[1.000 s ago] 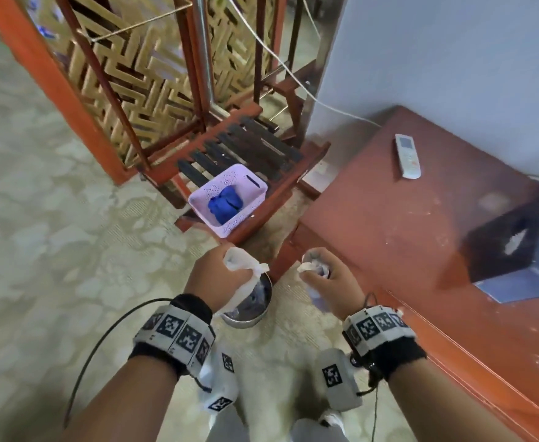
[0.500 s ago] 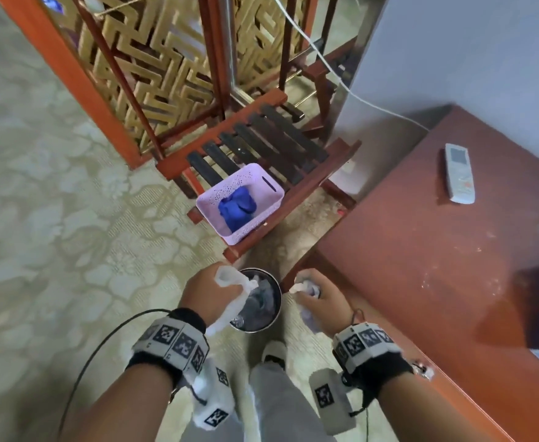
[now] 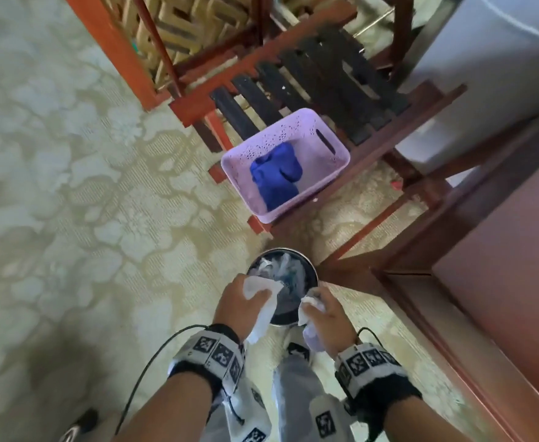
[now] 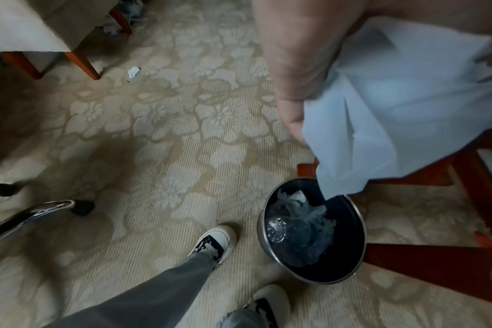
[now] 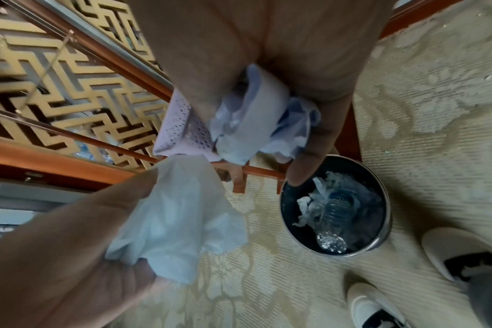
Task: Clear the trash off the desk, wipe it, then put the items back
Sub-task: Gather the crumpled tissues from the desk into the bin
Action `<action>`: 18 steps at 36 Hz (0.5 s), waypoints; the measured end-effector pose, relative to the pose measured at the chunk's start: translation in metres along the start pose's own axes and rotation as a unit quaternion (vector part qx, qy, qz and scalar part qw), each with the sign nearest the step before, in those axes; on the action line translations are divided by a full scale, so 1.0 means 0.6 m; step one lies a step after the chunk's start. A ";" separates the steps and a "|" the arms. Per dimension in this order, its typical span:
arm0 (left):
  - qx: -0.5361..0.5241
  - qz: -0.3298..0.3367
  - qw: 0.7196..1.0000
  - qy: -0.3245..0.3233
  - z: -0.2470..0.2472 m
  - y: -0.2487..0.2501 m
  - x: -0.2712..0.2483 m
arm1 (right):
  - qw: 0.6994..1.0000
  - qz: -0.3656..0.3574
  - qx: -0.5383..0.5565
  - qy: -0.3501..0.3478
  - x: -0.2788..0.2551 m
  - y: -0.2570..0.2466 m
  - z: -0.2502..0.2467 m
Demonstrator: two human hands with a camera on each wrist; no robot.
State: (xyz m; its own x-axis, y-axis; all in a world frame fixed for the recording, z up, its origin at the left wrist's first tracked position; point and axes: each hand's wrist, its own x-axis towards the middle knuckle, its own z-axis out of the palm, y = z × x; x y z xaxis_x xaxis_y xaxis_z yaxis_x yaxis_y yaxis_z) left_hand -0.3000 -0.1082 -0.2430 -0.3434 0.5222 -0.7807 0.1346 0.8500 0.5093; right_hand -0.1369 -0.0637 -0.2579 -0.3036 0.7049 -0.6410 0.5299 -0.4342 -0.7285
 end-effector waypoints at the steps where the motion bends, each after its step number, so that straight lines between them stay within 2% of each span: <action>1: -0.002 -0.001 1.000 -0.001 0.007 -0.013 0.015 | 1.000 -0.003 -0.007 0.005 0.016 0.015 0.005; 5: 0.001 -0.010 1.000 -0.009 0.030 -0.051 0.068 | 0.999 0.012 -0.048 0.013 0.069 0.067 0.021; 12: 0.008 -0.053 0.997 -0.060 0.059 -0.093 0.145 | 0.993 0.103 -0.009 0.049 0.138 0.135 0.044; 18: 0.033 -0.062 0.991 -0.112 0.090 -0.118 0.189 | 0.989 0.116 -0.040 0.083 0.183 0.179 0.064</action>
State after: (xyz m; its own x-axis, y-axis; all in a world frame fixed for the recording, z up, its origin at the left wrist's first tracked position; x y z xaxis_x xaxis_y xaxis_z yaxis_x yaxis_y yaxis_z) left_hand -0.2984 -0.1052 -0.3870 -0.1476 0.4089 -0.9006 0.1668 0.9078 0.3848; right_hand -0.1439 -0.0545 -0.4156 -0.0357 0.6764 -0.7357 0.6326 -0.5546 -0.5406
